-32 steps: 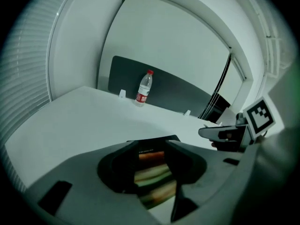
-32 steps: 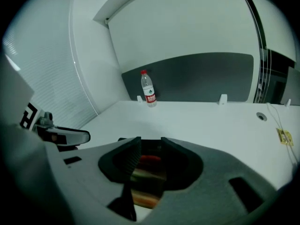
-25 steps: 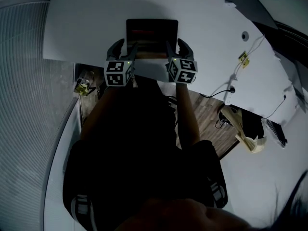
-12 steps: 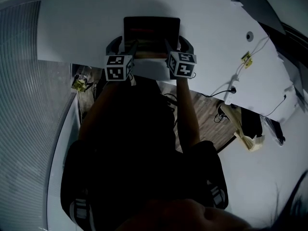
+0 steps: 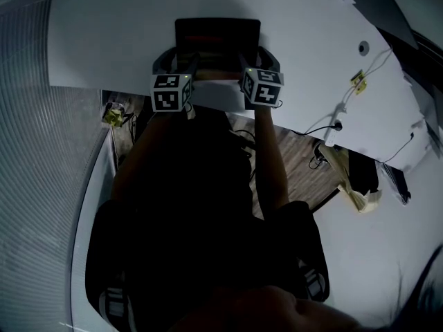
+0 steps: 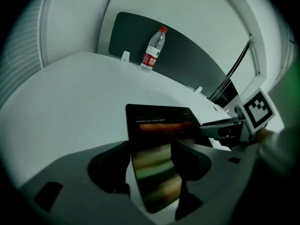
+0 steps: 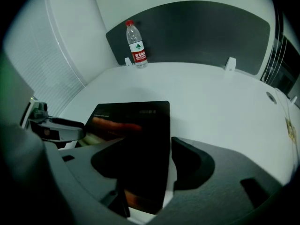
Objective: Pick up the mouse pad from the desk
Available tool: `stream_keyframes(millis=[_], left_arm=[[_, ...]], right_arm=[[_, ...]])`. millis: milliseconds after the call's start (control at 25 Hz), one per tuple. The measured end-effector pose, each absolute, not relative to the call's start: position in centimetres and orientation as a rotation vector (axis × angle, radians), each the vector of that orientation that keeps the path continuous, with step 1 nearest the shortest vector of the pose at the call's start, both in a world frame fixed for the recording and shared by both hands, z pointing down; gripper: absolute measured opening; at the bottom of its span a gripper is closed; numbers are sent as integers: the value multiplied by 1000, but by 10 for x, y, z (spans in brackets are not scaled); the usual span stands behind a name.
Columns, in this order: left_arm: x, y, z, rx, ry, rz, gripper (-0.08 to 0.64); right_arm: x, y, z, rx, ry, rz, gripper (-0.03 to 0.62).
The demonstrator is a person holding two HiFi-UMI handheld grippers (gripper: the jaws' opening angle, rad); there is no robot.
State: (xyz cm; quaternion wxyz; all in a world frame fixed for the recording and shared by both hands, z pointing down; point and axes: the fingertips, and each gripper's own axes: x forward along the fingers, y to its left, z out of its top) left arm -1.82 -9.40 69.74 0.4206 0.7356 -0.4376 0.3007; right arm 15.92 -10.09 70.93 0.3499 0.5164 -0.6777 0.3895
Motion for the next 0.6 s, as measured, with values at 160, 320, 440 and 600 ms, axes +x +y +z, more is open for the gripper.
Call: stream_keyframes(millis=[160, 320, 440, 600], left_arm=[[-18, -93, 697, 1837, -1102, 753, 252], [-16, -93, 698, 1844, -1105, 756, 255], [-16, -92, 698, 1854, -1099, 765, 255], [-14, -90, 698, 1861, -1085, 776, 255]], right_arm=[[156, -98, 709, 1332, -1754, 1012, 254], [154, -97, 710, 1327, -1753, 1018, 255], [152, -97, 709, 1333, -1750, 1022, 255], [151, -96, 708, 1337, -1744, 1025, 255]])
